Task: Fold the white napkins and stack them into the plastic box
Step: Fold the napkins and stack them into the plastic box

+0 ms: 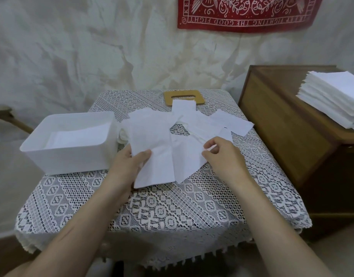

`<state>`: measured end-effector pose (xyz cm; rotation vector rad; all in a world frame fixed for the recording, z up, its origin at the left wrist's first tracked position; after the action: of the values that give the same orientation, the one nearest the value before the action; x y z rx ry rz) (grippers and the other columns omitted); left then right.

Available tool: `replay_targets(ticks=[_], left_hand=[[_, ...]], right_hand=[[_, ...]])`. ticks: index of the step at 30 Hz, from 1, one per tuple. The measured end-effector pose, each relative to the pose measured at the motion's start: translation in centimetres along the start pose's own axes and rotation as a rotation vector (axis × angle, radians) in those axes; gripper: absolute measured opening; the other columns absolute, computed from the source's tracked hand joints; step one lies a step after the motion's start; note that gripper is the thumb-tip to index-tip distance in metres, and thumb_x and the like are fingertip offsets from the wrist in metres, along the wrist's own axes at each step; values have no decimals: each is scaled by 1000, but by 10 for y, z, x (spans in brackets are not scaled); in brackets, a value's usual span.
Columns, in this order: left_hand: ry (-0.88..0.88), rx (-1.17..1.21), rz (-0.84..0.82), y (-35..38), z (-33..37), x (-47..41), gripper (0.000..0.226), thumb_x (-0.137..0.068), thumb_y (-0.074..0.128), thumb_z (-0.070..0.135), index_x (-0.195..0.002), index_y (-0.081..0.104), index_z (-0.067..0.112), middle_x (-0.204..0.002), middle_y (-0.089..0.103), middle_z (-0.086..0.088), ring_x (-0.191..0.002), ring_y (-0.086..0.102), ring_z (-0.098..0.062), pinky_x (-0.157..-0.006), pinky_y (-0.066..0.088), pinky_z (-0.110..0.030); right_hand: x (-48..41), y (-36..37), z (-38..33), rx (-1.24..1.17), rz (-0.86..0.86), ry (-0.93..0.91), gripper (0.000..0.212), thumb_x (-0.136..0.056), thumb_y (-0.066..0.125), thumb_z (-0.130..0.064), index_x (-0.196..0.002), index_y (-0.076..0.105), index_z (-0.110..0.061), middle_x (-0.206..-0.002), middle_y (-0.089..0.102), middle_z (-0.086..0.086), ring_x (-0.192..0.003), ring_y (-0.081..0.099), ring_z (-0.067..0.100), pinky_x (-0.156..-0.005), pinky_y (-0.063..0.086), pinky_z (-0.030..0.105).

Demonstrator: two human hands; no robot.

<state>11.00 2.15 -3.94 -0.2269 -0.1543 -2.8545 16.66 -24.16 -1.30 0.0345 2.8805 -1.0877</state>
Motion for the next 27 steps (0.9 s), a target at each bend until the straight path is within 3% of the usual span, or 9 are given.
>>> replay_targets(ticks=[3, 6, 9, 14, 19, 22, 24, 25, 27], left_hand=[[-10, 24, -26, 0, -1, 1, 26, -101, 64, 18, -126, 63, 18, -113, 77, -2, -95, 76, -25, -68, 60, -40], [-9, 39, -41, 0, -2, 1, 26, -101, 64, 17, -127, 64, 17, -112, 78, -1, -92, 77, -22, -65, 61, -37], [-5, 27, -45, -1, -2, 0, 28, -101, 64, 19, -128, 64, 19, -115, 78, -1, -94, 77, -23, -65, 60, -37], [-16, 31, -32, -2, -4, -2, 28, -100, 65, 19, -128, 63, 19, -111, 79, 0, -91, 78, -23, -63, 60, -36], [-24, 43, -29, -3, -5, -2, 24, -100, 65, 19, -124, 64, 20, -113, 78, -2, -92, 77, -24, -61, 60, -36], [-25, 38, -35, -2, -6, -2, 27, -100, 66, 20, -127, 63, 20, -113, 78, -1, -96, 76, -25, -66, 59, -38], [-24, 36, -41, -2, -7, -3, 31, -99, 66, 21, -130, 62, 19, -116, 78, -1, -99, 76, -25, -70, 60, -40], [-21, 34, -47, -1, -6, -2, 32, -99, 66, 21, -131, 62, 19, -118, 77, -1, -100, 76, -25, -71, 60, -40], [-13, 35, -63, 2, -5, -1, 30, -100, 65, 21, -130, 62, 22, -117, 78, 0, -100, 77, -24, -72, 60, -41]], right_hand=[[-1, 0, 5, 78, -20, 48, 17, -96, 65, -34, -109, 56, -27, -90, 59, -11, -77, 63, 16, -66, 44, 31], [-1, -1, 11, 131, -36, 86, 19, -94, 64, -39, -106, 58, -26, -94, 65, -8, -86, 65, 22, -76, 51, 35], [2, 2, 7, 62, -42, 69, 11, -93, 64, -37, -101, 64, -28, -86, 73, -7, -75, 67, 18, -65, 47, 29], [3, -6, -10, -170, 31, -32, 6, -97, 63, -26, -92, 65, -28, -71, 71, -5, -50, 59, 9, -53, 42, 26], [-3, -17, -3, -433, 75, 15, 11, -97, 64, -16, -103, 64, -24, -71, 62, -6, -50, 51, 6, -54, 38, 28], [-11, -12, 19, -335, 21, 121, 26, -95, 65, -16, -119, 57, -21, -91, 65, 5, -62, 56, 13, -60, 43, 31], [-13, -14, 28, -161, 33, 147, 36, -93, 67, -20, -126, 53, -22, -98, 67, 1, -80, 65, 21, -76, 52, 40], [-13, -16, 29, -126, 49, 149, 38, -92, 67, -21, -127, 53, -22, -97, 68, -2, -84, 66, 23, -81, 53, 42], [-14, -19, 28, -169, 83, 135, 35, -90, 67, -20, -123, 56, -22, -87, 71, -5, -76, 63, 20, -74, 50, 38]])
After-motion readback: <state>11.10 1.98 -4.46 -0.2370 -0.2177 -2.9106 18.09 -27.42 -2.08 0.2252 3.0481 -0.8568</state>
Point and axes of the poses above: each hand's wrist, its own x-axis away from the middle knuckle, its own y-axis out of the palm, z = x × y, the point moved 10 cm from there along -x, towards the middle knuckle
